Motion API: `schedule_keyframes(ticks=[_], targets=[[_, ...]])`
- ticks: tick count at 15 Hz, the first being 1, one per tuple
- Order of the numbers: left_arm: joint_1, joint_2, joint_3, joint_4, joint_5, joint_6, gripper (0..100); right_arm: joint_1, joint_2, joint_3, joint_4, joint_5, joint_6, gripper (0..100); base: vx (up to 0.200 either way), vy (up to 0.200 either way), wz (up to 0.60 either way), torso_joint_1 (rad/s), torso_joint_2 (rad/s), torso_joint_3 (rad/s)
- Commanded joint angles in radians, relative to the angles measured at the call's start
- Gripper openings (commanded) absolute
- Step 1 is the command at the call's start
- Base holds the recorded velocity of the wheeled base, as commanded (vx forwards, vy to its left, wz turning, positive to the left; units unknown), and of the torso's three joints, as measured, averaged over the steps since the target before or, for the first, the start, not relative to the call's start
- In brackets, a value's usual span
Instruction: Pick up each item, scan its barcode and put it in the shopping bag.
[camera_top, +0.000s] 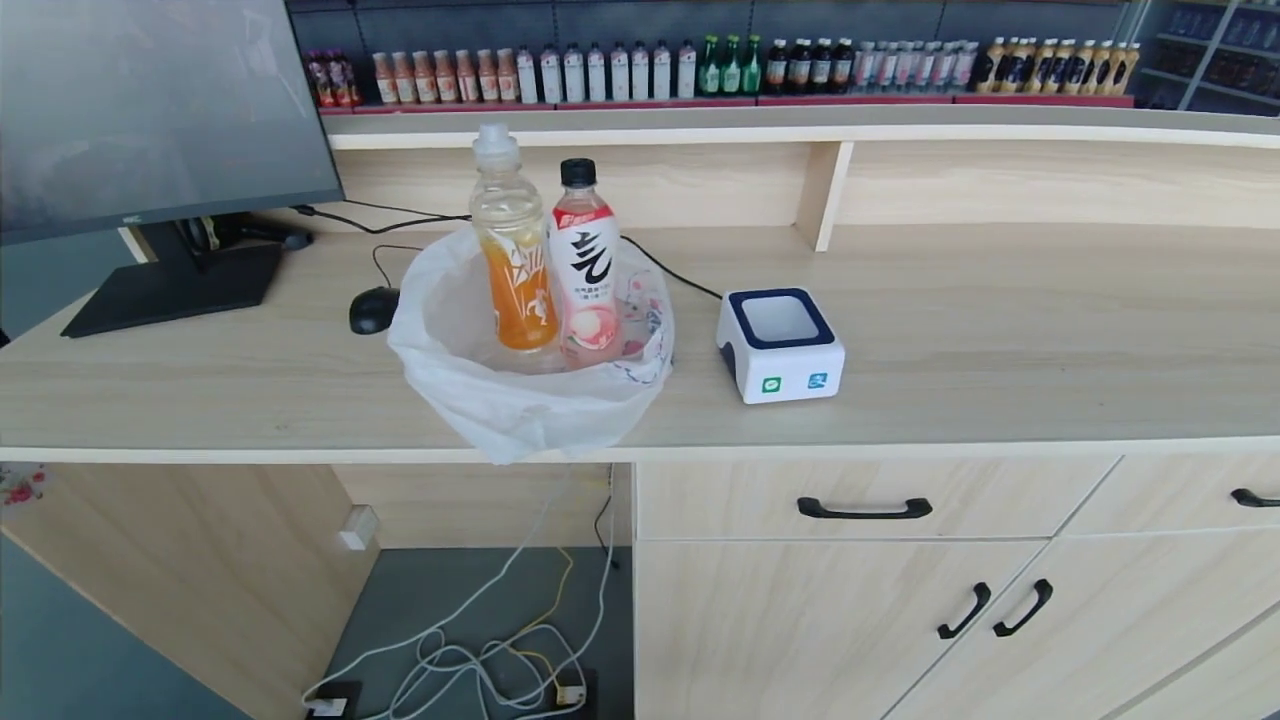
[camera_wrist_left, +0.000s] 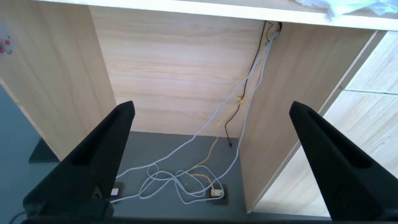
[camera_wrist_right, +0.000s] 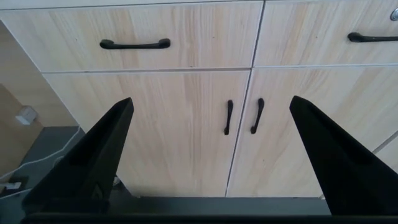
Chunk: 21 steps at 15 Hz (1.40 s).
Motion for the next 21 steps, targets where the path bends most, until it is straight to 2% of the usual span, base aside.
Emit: schedule_keyframes(ticks=[1,7,21], targets=[[0.001,0.000,0.000,0.000,0.000,0.000,100,0.001,0.001,0.000,0.000,0.000,-0.001,100,0.000,-0.200,0.00,-0.002,0.00,0.007],[0.001,0.000,0.000,0.000,0.000,0.000,100,0.001,0.001,0.000,0.000,0.000,-0.001,100,0.000,-0.200,0.00,0.000,0.00,0.002],[0.001,0.000,0.000,0.000,0.000,0.000,100,0.001,0.001,0.000,0.000,0.000,-0.001,100,0.000,0.000,0.00,0.000,0.00,0.000]])
